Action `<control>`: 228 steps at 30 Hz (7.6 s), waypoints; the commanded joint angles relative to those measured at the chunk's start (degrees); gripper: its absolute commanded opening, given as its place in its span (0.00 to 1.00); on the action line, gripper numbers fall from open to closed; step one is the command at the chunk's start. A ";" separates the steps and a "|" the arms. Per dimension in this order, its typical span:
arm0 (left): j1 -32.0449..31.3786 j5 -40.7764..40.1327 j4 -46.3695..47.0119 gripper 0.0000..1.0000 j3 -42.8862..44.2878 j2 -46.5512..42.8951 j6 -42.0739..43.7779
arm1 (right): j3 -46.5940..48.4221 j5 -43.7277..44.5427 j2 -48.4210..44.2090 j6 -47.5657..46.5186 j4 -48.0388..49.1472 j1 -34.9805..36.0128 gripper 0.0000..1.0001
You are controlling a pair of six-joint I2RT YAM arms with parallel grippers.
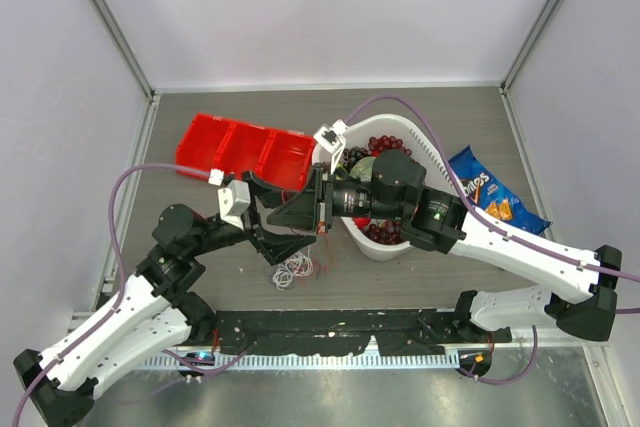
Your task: Untangle the cables
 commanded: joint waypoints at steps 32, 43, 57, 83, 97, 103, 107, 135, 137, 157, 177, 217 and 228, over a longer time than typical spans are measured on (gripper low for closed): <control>-0.06 -9.59 31.95 0.67 -9.16 1.14 -18.05 | -0.71 5.07 2.71 6.17 15.74 0.06 0.01; -0.06 -15.49 36.71 0.00 -13.91 -2.28 -20.61 | -2.12 8.24 1.74 4.61 12.96 0.06 0.06; 0.03 -28.31 -10.72 0.00 -0.13 -7.39 -23.86 | -6.34 21.57 -12.58 -23.18 -22.21 -1.34 0.80; -0.15 -50.38 -36.85 0.00 14.39 0.44 -43.28 | 5.35 46.02 14.13 -28.27 -10.27 8.75 0.70; -0.06 -51.70 -37.21 0.00 11.85 -2.10 -46.01 | 2.02 52.88 14.66 -29.42 -4.91 10.43 0.01; -0.15 -52.23 -35.19 0.00 8.51 -6.23 -45.84 | -2.99 51.31 11.06 -29.86 1.95 9.03 0.01; -0.06 -52.93 -32.29 0.00 5.79 -9.57 -44.08 | -3.09 43.86 10.62 -30.56 3.46 6.83 0.02; -0.06 -40.36 -44.50 0.00 21.34 1.85 -31.24 | 2.19 -4.50 12.29 -35.14 0.27 -7.50 0.75; -0.06 -40.97 -44.41 0.00 21.07 2.02 -31.51 | 1.93 -3.64 12.64 -32.94 0.98 -7.06 0.75; -0.06 -51.79 -43.71 0.00 17.12 -3.69 -39.86 | 5.44 40.06 15.63 -30.65 -5.52 5.60 0.25; -0.06 -47.92 -22.79 0.01 -6.70 -17.57 -54.63 | -10.73 47.88 4.55 -3.75 18.31 -0.38 0.01; 0.12 -3.02 -31.41 0.89 20.91 9.50 -13.93 | -8.89 -0.10 -8.80 -47.17 -11.49 -6.44 0.01; 0.12 9.63 -18.07 0.98 10.53 8.70 -22.09 | -11.43 -12.59 -10.21 -44.45 -3.33 -6.44 0.01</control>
